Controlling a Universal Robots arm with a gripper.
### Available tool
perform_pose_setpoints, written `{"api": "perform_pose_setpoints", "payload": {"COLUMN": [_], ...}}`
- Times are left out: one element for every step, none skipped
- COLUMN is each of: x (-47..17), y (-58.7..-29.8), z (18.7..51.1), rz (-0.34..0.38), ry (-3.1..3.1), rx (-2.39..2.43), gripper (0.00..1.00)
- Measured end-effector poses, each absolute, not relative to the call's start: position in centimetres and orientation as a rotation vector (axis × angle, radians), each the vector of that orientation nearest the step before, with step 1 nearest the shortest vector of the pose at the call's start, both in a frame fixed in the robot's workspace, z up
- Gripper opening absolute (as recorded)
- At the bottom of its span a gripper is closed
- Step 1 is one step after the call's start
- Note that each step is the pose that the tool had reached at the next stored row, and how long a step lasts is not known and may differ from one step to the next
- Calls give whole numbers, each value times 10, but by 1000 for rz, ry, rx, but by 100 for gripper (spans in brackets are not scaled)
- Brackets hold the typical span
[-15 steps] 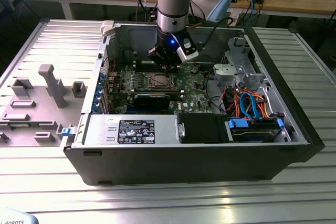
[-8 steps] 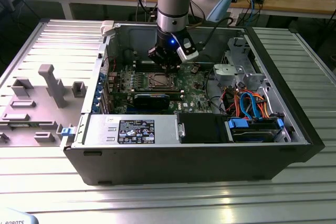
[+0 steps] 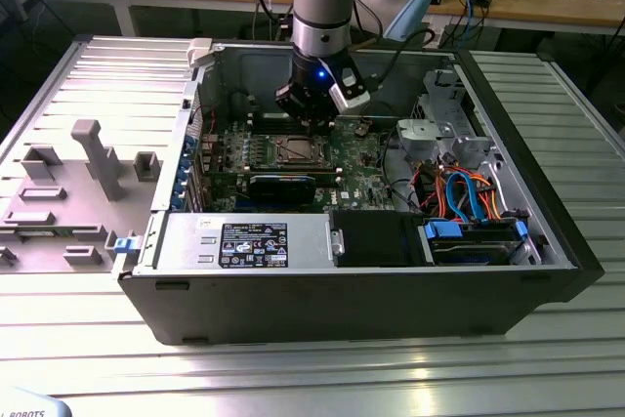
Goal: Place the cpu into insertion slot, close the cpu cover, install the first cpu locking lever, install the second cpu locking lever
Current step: 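Install the second cpu locking lever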
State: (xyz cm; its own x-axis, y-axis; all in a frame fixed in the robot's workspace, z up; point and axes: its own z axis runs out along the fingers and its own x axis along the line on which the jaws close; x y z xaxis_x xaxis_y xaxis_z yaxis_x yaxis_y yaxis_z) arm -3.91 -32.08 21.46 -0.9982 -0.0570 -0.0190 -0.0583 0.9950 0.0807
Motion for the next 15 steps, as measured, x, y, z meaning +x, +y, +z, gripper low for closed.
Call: {"api": "perform_pose_setpoints", "payload": {"x": [-39, -39, -39, -39, -39, -39, -39, -39, -39, -39, -39, -39, -39, -39, -39], "y": [-322, -322, -323, -324, -324, -324, -324, -324, -324, -324, -324, -324, -325, -325, -326], "z": [215, 215, 215, 214, 214, 215, 215, 215, 215, 215, 215, 215, 215, 215, 215], "rz": [127, 127, 127, 127, 127, 127, 127, 127, 127, 127, 127, 127, 127, 127, 127], "ry": [3121, 3121, 3121, 3121, 3121, 3121, 3121, 3121, 3121, 3121, 3121, 3121, 3121, 3121, 3121], "rx": [-90, -90, -90, -90, -90, -90, -90, -90, -90, -90, -90, -90, -90, -90, -90], "gripper": [11, 11, 11, 11, 11, 11, 11, 11, 11, 11, 11, 11, 11, 11, 11]}}
